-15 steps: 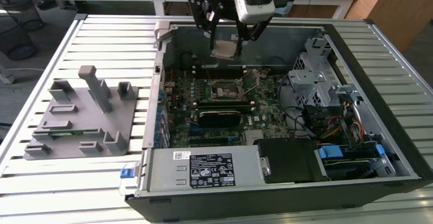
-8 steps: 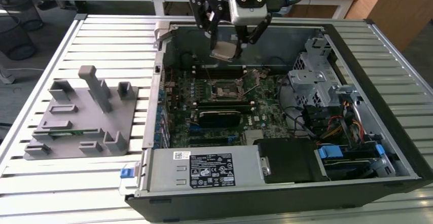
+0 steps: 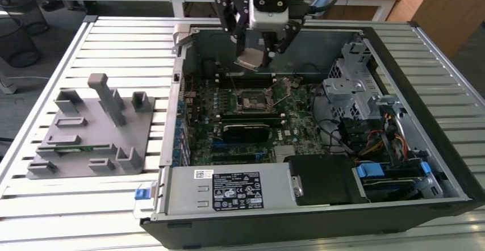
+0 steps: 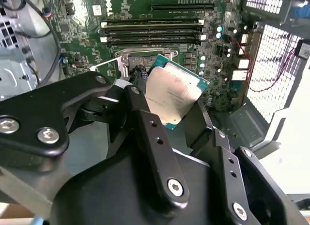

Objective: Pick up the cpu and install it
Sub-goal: 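Place the cpu into insertion slot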

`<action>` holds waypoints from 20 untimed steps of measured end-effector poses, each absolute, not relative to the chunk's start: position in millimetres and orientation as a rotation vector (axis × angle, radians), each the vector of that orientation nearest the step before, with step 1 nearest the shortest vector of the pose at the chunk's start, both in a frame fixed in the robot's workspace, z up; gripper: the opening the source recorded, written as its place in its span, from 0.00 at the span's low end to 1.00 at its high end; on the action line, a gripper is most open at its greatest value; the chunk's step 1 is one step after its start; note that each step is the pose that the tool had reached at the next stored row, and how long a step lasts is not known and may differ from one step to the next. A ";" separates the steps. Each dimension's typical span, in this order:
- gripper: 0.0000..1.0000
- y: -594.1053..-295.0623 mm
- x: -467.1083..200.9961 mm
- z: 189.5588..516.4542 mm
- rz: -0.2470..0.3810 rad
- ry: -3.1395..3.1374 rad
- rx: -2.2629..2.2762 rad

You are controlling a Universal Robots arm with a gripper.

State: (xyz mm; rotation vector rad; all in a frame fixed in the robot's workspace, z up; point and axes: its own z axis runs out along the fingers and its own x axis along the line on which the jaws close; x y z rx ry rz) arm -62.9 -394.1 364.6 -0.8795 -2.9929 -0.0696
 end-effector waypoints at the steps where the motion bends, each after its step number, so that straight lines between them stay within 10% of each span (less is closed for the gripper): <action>1: 0.54 -394.1 -62.9 364.0 -0.070 -2.985 -0.906; 20: 0.54 -392.8 -62.9 357.1 -0.074 -2.837 -1.313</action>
